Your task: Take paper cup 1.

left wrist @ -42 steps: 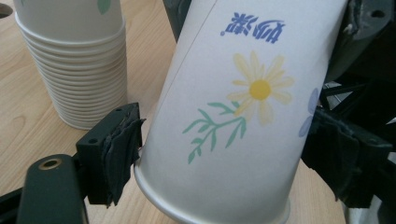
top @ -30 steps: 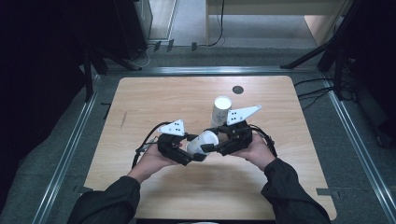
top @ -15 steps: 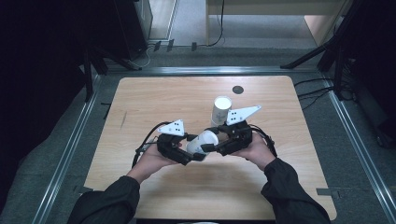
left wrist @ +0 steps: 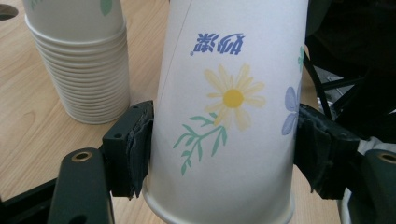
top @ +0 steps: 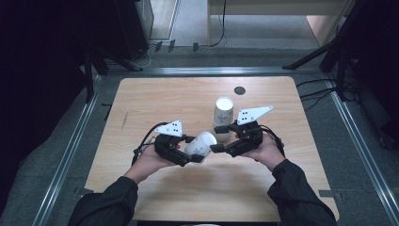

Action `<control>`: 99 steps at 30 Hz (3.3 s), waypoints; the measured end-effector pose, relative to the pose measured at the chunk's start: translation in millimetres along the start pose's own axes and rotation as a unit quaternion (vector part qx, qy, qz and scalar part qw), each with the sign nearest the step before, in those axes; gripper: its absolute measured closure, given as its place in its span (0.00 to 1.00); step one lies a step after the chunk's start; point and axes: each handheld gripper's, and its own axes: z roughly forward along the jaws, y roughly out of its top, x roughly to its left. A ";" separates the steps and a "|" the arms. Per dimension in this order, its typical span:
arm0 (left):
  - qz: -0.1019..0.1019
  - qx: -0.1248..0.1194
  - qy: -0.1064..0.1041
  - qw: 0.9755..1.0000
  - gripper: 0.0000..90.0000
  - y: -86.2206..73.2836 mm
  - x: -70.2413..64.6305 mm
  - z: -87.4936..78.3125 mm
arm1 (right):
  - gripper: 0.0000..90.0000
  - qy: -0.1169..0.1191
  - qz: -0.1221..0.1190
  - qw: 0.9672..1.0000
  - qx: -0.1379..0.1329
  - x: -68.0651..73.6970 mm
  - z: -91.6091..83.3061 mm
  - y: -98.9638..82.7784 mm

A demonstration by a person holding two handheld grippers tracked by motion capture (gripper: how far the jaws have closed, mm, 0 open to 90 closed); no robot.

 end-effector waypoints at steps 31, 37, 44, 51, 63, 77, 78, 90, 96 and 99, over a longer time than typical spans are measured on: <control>0.099 0.227 0.005 0.969 0.31 56.5 11.9 -11.8 | 0.31 -0.015 -0.026 0.999 0.021 3.2 10.7 -14.4; 0.111 0.270 0.001 0.956 0.31 63.5 13.4 -6.9 | 0.29 -0.026 -0.023 0.999 0.010 3.1 14.1 -16.7; 0.128 0.296 -0.009 0.947 0.31 67.1 8.7 1.3 | 0.28 -0.024 -0.026 0.999 0.007 6.7 24.0 -14.9; 0.140 0.313 -0.014 0.939 0.31 67.3 5.5 6.7 | 0.28 -0.017 -0.032 0.999 0.012 9.7 34.0 -13.2; 0.141 0.322 -0.017 0.936 0.31 68.5 4.2 8.5 | 0.31 -0.011 -0.040 0.999 0.022 11.8 44.4 -10.2; 0.139 0.315 -0.015 0.939 0.30 68.7 5.1 8.1 | 0.39 -0.005 -0.042 0.999 0.031 13.3 45.5 -9.2; 0.135 0.312 -0.014 0.940 0.28 68.6 5.3 7.9 | 0.39 -0.007 -0.044 0.999 0.029 12.8 44.6 -8.8; 0.082 0.221 -0.011 0.972 0.10 57.2 14.6 -7.5 | 0.39 -0.011 -0.041 0.999 0.010 11.4 26.7 -6.9; 0.050 0.151 -0.013 0.987 0.08 40.7 16.7 -17.4 | 0.39 -0.011 -0.044 0.999 0.003 12.4 17.2 -6.4; 0.041 0.121 -0.016 0.992 0.08 32.9 15.7 -18.7 | 0.39 -0.009 -0.044 0.999 -0.001 12.2 13.8 -6.2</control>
